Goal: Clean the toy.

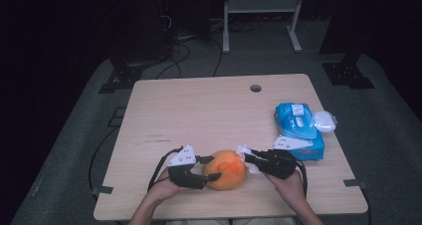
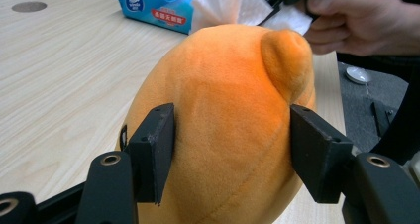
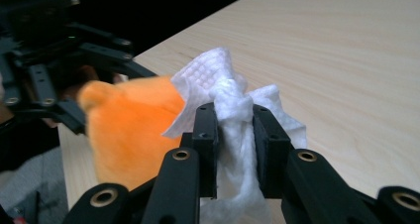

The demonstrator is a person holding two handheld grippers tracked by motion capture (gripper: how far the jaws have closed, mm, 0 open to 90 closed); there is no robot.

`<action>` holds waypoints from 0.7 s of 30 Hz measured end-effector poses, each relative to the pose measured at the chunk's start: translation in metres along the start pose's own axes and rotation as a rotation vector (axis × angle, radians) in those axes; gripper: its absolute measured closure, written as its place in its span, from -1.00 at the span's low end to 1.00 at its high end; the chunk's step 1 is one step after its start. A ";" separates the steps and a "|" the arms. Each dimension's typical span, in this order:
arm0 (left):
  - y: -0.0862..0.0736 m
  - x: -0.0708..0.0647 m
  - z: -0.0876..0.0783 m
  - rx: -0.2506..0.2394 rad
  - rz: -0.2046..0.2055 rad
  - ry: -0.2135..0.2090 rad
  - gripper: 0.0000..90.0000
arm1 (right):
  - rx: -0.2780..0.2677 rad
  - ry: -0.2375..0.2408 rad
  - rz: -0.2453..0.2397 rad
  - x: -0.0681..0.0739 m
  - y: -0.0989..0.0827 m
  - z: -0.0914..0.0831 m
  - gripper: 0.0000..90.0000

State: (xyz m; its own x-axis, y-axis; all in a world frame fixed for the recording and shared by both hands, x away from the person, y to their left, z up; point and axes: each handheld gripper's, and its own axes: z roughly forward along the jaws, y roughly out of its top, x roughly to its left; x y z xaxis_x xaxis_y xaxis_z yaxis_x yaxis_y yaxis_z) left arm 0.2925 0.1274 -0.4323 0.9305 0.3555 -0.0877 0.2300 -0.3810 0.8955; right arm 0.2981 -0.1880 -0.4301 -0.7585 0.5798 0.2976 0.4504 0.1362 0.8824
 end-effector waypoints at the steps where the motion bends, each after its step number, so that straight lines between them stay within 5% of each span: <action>1: 0.000 0.000 0.000 0.001 0.000 0.000 -0.13 | 0.005 -0.014 0.015 -0.004 -0.002 0.000 0.65; 4: 0.000 0.001 -0.001 0.001 0.002 -0.002 -0.13 | 0.012 -0.038 0.043 -0.009 -0.004 -0.002 0.65; 9: -0.001 0.001 -0.001 0.001 -0.005 -0.001 -0.14 | -0.006 -0.001 -0.015 0.005 0.003 -0.001 0.65; 15: 0.000 0.002 -0.001 0.000 -0.010 -0.003 -0.15 | 0.012 -0.040 0.043 -0.009 -0.005 -0.001 0.65; 21: 0.001 0.001 0.001 -0.005 -0.011 -0.001 -0.16 | -0.009 0.026 -0.075 0.022 0.008 0.000 0.65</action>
State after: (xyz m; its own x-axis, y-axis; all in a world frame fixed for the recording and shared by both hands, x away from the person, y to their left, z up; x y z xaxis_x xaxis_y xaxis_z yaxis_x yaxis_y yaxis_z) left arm 0.2938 0.1264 -0.4324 0.9283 0.3587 -0.0979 0.2387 -0.3731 0.8966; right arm 0.2852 -0.1734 -0.4162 -0.8021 0.5469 0.2398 0.3874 0.1709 0.9059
